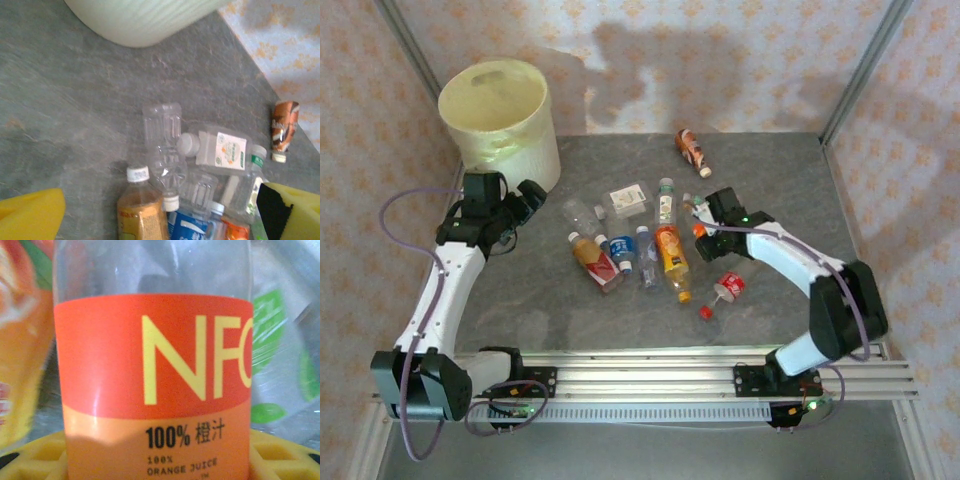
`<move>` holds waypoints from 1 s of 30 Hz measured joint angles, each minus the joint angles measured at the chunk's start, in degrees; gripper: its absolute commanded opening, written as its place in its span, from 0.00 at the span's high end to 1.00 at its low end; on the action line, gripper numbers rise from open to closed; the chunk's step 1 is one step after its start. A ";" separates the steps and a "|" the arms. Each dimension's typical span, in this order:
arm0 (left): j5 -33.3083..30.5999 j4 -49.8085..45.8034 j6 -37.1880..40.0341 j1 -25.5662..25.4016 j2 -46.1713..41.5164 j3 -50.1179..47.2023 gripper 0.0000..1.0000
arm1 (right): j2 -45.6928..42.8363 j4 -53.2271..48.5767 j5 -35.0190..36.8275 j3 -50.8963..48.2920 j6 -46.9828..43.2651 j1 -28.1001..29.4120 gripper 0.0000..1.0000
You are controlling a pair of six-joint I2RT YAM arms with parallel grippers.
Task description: Put the plastic bottles in the bin
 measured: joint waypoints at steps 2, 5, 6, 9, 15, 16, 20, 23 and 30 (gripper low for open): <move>2.25 1.07 0.02 -0.33 1.16 0.02 0.00 | -3.48 0.44 -1.81 0.09 0.68 0.00 0.60; 3.98 2.47 0.24 -2.89 2.36 0.42 0.00 | -7.91 2.54 -6.49 0.09 3.32 0.00 0.60; 4.00 2.99 0.28 -4.22 2.38 0.52 0.00 | -9.05 3.63 -8.35 0.07 4.61 0.00 0.60; 5.09 6.32 0.42 -7.82 1.75 0.63 0.00 | -12.00 9.70 -14.01 -1.25 9.97 0.00 0.59; 12.74 15.47 1.18 -10.91 1.14 0.76 0.00 | -13.03 24.41 -24.06 -6.58 23.63 0.00 0.59; 13.44 15.78 1.77 -11.82 1.16 1.01 0.00 | -12.72 26.43 -25.42 -7.15 25.64 0.00 0.59; 15.61 16.09 5.09 -17.14 1.77 3.30 0.00 | -11.13 34.45 -30.10 -8.79 33.79 1.03 0.59; 16.55 16.85 6.73 -20.00 2.34 4.20 0.00 | -9.57 37.81 -32.20 -8.66 36.09 4.15 0.59; 16.85 17.27 9.57 -24.06 6.05 6.23 0.02 | -4.68 39.28 -35.21 -5.25 36.65 12.20 0.59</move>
